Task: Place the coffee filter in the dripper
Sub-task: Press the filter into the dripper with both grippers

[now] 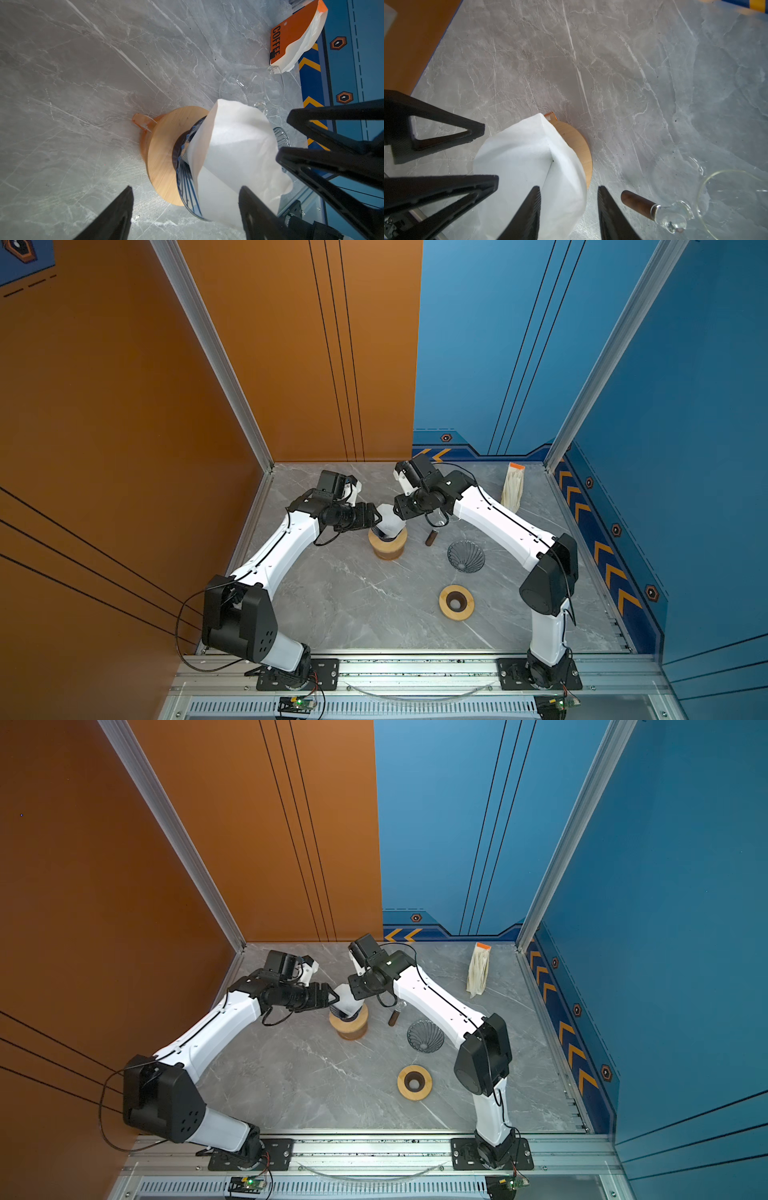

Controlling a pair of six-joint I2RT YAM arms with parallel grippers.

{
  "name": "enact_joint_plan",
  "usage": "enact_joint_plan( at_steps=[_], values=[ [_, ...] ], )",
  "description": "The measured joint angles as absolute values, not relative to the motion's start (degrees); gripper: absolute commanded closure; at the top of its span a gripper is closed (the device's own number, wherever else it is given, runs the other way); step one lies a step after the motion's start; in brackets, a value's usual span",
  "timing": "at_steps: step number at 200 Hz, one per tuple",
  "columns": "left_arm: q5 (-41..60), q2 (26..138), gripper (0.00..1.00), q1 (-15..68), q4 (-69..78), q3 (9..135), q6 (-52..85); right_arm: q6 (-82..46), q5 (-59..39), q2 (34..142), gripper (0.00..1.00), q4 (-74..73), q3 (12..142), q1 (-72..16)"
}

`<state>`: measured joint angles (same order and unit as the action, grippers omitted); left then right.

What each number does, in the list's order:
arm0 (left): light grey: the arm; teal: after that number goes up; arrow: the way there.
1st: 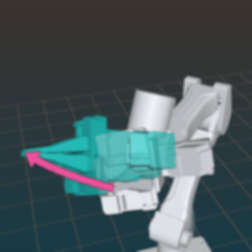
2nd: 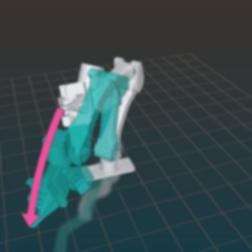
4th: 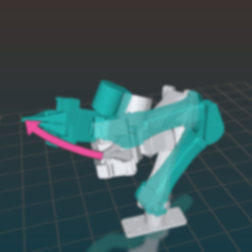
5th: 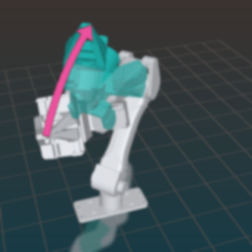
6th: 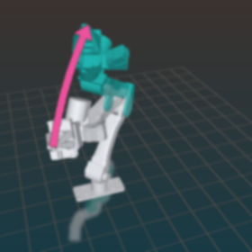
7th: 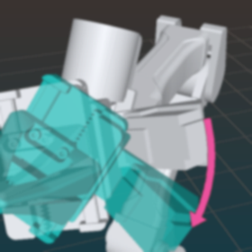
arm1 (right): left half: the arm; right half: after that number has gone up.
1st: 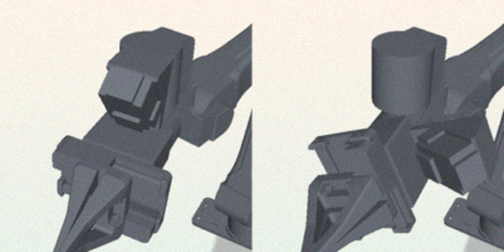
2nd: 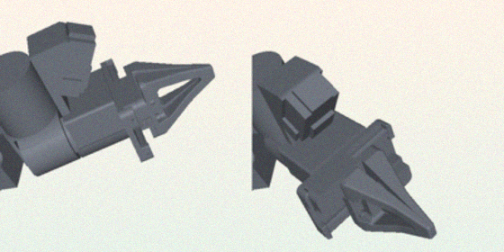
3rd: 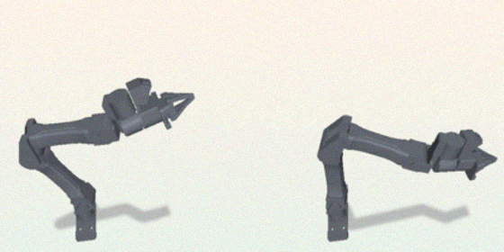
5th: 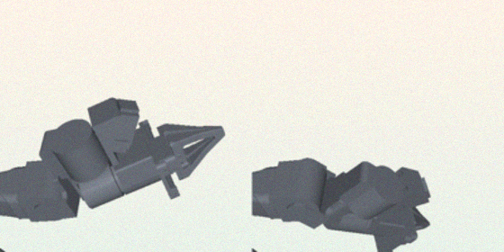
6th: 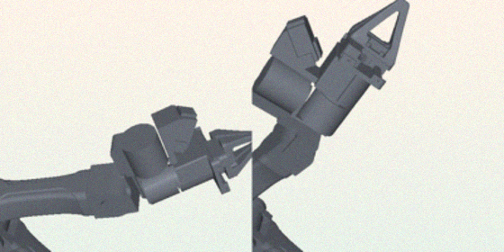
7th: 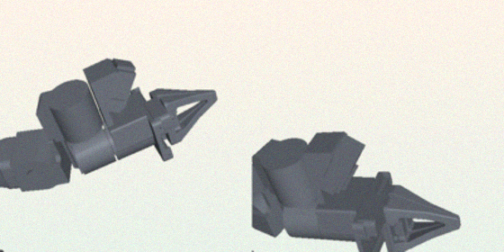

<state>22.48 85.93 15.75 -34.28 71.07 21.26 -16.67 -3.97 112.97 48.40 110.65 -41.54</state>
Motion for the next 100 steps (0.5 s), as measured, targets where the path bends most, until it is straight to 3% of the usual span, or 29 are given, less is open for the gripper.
enact_joint_plan(
  at_steps=[100],
  values=[
    [19.97,86.83,0.23,15.49,-36.1,70.28,20.8,-18.39,-4.34,116.79,0.56,48.45,109.75,-41.56]
  ],
)
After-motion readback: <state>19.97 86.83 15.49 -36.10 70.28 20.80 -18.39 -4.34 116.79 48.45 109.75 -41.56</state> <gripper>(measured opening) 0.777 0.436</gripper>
